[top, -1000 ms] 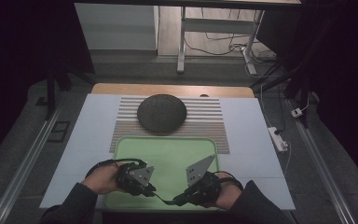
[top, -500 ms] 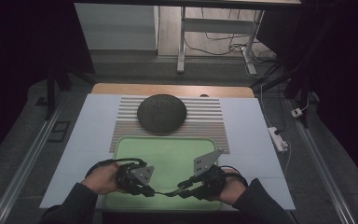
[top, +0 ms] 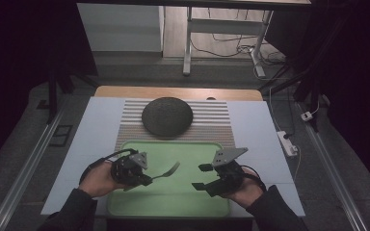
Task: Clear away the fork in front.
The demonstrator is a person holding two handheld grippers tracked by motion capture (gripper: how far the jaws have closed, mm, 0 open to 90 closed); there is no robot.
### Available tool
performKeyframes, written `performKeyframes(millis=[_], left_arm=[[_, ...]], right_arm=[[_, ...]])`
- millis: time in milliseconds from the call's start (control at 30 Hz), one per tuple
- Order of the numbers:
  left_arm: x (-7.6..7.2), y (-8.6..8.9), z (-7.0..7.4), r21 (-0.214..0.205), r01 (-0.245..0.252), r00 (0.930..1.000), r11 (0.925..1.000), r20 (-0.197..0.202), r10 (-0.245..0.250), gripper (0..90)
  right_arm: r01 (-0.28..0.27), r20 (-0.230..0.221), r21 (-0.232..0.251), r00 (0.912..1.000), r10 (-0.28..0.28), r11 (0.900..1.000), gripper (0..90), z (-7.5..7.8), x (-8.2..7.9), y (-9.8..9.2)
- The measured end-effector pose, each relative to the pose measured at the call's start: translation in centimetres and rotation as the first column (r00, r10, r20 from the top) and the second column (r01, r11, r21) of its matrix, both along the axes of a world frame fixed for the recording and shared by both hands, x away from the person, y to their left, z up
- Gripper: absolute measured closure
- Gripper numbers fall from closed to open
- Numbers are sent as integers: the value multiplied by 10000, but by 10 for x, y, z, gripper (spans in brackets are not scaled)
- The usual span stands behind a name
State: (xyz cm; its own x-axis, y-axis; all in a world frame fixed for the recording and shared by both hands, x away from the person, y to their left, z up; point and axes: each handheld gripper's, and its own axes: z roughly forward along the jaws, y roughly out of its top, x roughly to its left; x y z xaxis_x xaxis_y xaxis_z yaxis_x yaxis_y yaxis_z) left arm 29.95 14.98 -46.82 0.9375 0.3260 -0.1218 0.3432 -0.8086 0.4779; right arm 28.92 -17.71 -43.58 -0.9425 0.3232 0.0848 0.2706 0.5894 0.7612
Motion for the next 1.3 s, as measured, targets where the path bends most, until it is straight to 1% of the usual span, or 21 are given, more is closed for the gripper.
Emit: performKeyframes(millis=[33, 133, 167, 200, 333, 400, 500, 633, 667, 733, 767, 833, 867, 900, 967, 1033, 1067, 1100, 1200, 1267, 1300], left_arm=[[1, 4, 1, -87, -415, 9991, 9991, -50, 415, 864], [3, 12, 3, -267, -1154, 9931, 9930, -224, 1148, 864], [3, 14, 3, -297, -1374, 9902, 9901, -310, 1365, 864], [3, 16, 2, -389, -1775, 9836, 9833, -408, 1759, 864], [2, 22, 1, -420, -2572, 9650, 9654, -642, 2543, 864], [0, 25, -1, -372, -3062, 9498, 9512, -790, 3026, 864], [-4, 29, -2, -252, -3742, 9243, 9270, -914, 3706, 864], [-11, 35, -6, 15, -4831, 8705, 8756, -1072, 4804, 864], [-12, 37, -7, 55, -5083, 8550, 8612, -1164, 5054, 864], [-14, 39, -9, 149, -5503, 8272, 8348, -1263, 5475, 864], [-14, 40, -10, 164, -5691, 8137, 8221, -1329, 5659, 863], [-13, 42, -13, 169, -5997, 7890, 8001, -1546, 5946, 863], [-11, 43, -15, 250, -6105, 7787, 7916, -1638, 6057, 863], [-9, 43, -18, 369, -6228, 7657, 7815, -1765, 6185, 863], [-5, 44, -24, 617, -6388, 7459, 7669, -1947, 6370, 863], [-2, 44, -29, 914, -6422, 7340, 7611, -2129, 6449, 863], [-1, 44, -31, 991, -6428, 7307, 7596, -2185, 6468, 863], [1, 44, -34, 1198, -6456, 7207, 7542, -2308, 6536, 862], [5, 42, -41, 1696, -6502, 7025, 7406, -2372, 6710, 861], [6, 42, -41, 1767, -6561, 6959, 7337, -2343, 6788, 858], [7, 42, -41, 1793, -6572, 6947, 7320, -2325, 6807, 857]], right_arm=[[198, 72, 1, 9998, -198, 9998, 299, 0, 0, -2], [994, 207, -85, 9949, -992, 9950, 236, -1, -4, -10], [994, 207, -85, 9949, -992, 9950, 236, -1, -4, -10], [1117, 201, -104, 9936, -1115, 9937, 223, -1, -4, -12], [1749, 26, -318, 9846, -1749, 9841, 171, -4, -7, -21], [2017, 18, -374, 9794, -2018, 9787, 139, -5, -9, -26], [2291, 123, -341, 9734, -2288, 9728, 103, -3, -13, -33], [2613, 183, -290, 9652, -2609, 9648, 60, -3, -19, -44], [2665, 142, -265, 9638, -2662, 9635, 55, -3, -20, -47], [2768, -96, 7, 9609, -2767, 9609, 36, -3, -22, -54], [2895, -234, 195, 9570, -2891, 9570, 20, -3, -24, -58], [3211, -423, 616, 9468, -3190, 9450, 12, -4, -28, -65], [3346, -473, 713, 9421, -3318, 9397, 11, -4, -29, -69], [3471, -530, 785, 9375, -3438, 9345, 11, -5, -31, -73], [3609, -619, 843, 9322, -3567, 9288, 11, -7, -34, -79], [3688, -734, 714, 9286, -3638, 9268, 11, -10, -34, -82], [3710, -782, 666, 9274, -3659, 9262, 11, -12, -34, -83], [3728, -815, 615, 9264, -3676, 9259, 11, -13, -34, -83], [3521, -899, 438, 9334, -3473, 9350, 11, -15, -33, -79], [3335, -968, 350, 9394, -3289, 9421, 11, -17, -34, -77], [3259, -956, 308, 9420, -3218, 9449, 11, -17, -34, -76]])
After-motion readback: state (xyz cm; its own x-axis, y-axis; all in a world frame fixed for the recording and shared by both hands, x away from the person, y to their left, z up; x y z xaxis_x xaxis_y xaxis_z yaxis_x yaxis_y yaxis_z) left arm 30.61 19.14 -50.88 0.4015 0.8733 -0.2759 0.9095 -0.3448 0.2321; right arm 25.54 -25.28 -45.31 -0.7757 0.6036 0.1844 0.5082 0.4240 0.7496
